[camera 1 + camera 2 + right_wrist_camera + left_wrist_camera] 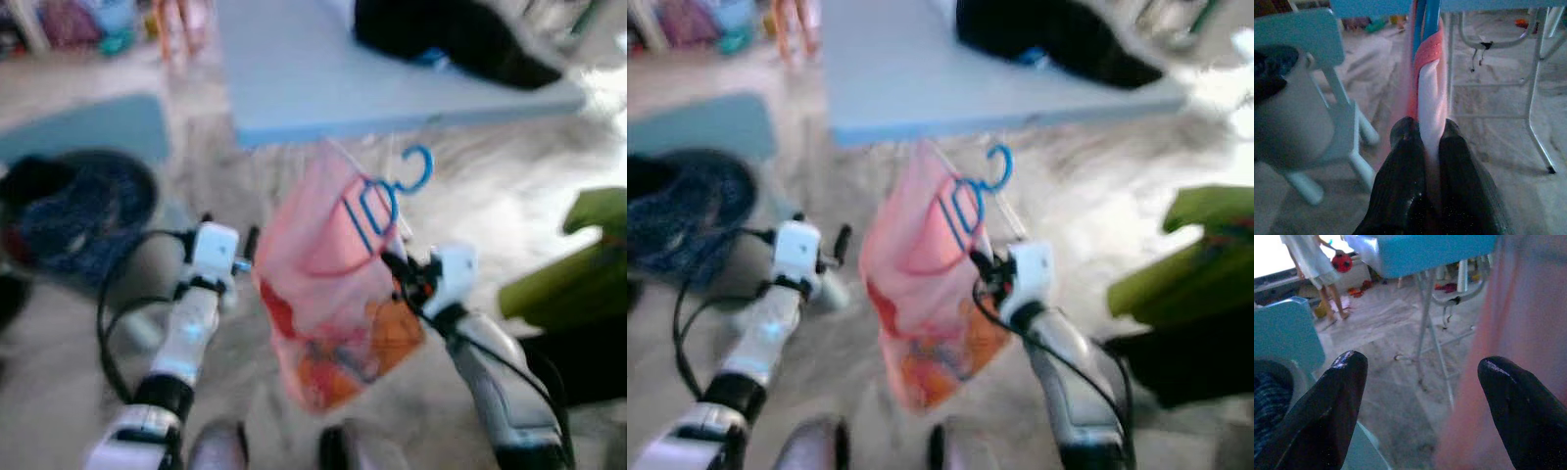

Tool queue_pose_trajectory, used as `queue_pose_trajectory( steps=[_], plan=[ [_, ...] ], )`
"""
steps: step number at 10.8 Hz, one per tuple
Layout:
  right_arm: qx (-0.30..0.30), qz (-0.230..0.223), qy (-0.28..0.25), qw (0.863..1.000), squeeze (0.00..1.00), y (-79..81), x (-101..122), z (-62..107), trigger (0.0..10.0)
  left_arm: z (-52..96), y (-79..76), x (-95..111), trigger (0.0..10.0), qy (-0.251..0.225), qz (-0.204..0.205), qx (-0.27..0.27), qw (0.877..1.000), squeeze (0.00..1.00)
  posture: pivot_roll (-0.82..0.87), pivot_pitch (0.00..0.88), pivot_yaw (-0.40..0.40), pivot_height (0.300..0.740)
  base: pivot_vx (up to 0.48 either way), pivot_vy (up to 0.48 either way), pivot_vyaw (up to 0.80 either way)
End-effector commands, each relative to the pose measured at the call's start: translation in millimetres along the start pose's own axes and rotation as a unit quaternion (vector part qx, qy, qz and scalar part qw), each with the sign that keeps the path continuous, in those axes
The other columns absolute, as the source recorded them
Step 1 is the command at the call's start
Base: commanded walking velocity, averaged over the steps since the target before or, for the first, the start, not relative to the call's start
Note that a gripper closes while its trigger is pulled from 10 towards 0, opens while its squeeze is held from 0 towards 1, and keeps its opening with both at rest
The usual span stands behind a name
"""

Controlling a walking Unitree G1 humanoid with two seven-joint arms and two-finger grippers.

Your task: Hang hanger

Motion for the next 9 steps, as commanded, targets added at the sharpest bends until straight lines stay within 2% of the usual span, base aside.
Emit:
queue_pose_trajectory(
  steps=[1,2,3,4,6,9],
  plan=[
    [0.012,0.006,-0.001,1.000,0.00,3.6,1,1.1,10.0,7.3,6.2,-13,10.0,0.021,-0.003,0.012,1.000,0.00,0.00,0.179,-0.080,0.740,0.000,0.000,0.00],
    [0.073,0.026,0.020,0.997,0.00,18.1,-5,6.5,10.0,7.5,7.6,-22,10.0,0.043,-0.013,0.008,0.999,0.00,0.00,0.182,-0.080,0.740,0.000,0.000,0.00],
    [0.096,0.016,0.017,0.995,0.00,24.0,-2,9.5,10.0,6.6,5.0,-22,10.0,0.046,-0.014,0.002,0.999,0.00,0.00,0.184,-0.080,0.740,0.000,0.000,0.00],
    [0.214,0.020,0.011,0.977,0.00,50.3,12,28.2,10.0,0.5,-7.5,-18,10.0,0.041,-0.016,-0.018,0.999,0.00,-0.01,0.183,-0.080,0.740,0.000,0.000,0.00],
    [0.238,0.015,-0.005,0.971,0.00,51.4,28,29.9,10.0,-7.2,-20.1,-11,10.0,0.035,-0.010,-0.027,0.999,0.00,-0.02,0.181,-0.081,0.740,0.000,0.000,0.00],
    [0.221,-0.004,-0.057,0.974,0.00,58.6,57,16.3,10.0,-19.2,-42.5,1,10.0,0.023,-0.001,-0.041,0.999,0.00,-0.02,0.177,-0.077,0.740,0.000,0.000,0.00]
  ],
)
Point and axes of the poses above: a point about 5 cm out from each wrist's last joint towards the gripper, its own z axis pointing back from the gripper into the wrist, its own x axis along the axis of the wrist's last joint, y = z × x, the point moved 6 cm from there along -z, pointing out of the wrist towards the gripper, and after that the axes turned 9 degrees about z, right-handed, at the moved point
